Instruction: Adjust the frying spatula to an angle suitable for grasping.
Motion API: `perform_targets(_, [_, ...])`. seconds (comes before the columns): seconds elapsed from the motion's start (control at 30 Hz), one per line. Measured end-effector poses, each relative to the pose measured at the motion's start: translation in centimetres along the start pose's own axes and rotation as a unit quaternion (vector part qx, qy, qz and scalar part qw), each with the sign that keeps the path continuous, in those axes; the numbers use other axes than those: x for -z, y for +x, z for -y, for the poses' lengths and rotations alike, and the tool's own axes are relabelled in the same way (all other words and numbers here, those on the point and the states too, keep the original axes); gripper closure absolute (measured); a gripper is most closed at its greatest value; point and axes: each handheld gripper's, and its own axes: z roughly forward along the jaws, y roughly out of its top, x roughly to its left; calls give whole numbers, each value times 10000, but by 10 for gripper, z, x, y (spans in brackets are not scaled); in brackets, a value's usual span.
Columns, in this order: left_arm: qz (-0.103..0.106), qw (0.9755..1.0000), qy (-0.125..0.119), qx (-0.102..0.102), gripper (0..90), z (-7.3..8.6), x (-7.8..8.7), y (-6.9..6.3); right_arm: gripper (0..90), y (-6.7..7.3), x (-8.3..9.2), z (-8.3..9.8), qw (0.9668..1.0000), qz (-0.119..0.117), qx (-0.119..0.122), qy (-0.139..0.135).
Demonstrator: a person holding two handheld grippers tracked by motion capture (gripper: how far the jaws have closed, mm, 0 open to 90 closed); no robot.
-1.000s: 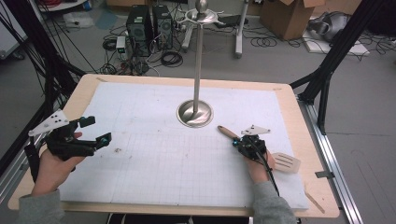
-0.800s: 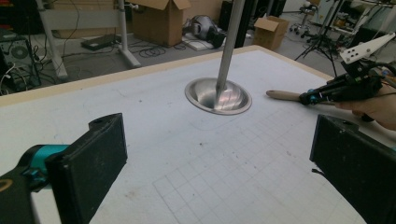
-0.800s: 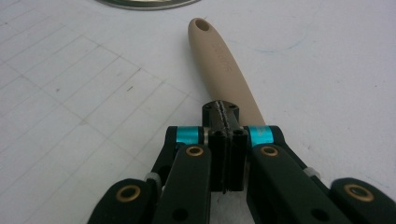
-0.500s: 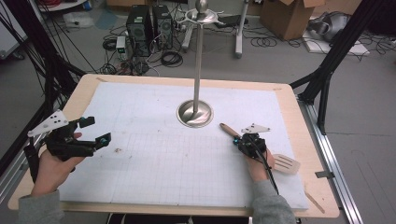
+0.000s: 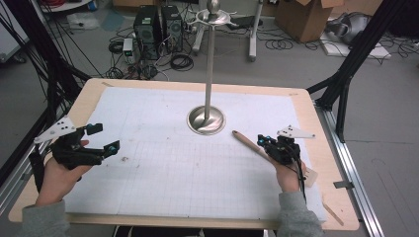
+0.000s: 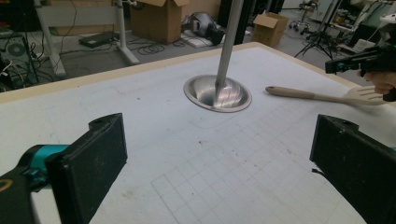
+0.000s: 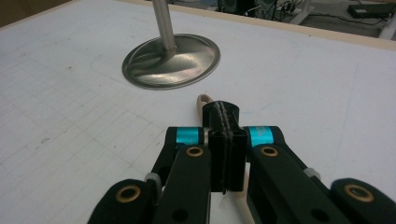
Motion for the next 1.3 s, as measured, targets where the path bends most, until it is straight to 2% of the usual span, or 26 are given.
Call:
perform_targets(0.07, [-2,10000,-16,10,44,0,0,1,900,-1,4,-2,9999,-9,105,-11])
perform_targets(0.27, [-12,10000,59,29,44,3,-2,2,900,-10,21,-7,9970,-47,741,195])
perform_targets(0.37, [-10,9999,110,19,44,4,-6,0,900,-19,25,-1,9956,-64,848,387])
perform_targets(0.5, [13,9999,164,-6,44,4,-9,-2,900,-33,24,6,9958,-6,759,510])
perform_targets(0.6, [13,9999,159,0,44,5,-10,-1,900,-38,24,8,9959,30,680,590])
perform_targets(0.73, [2,9999,164,24,44,6,-9,1,900,-40,23,9,9935,159,801,795])
perform_targets(0.93, [5,9999,149,23,44,6,-8,0,900,-41,21,11,9912,247,902,934])
perform_targets(1.3, [6,9999,161,44,44,7,-8,1,900,-45,10,20,9840,300,1044,1413])
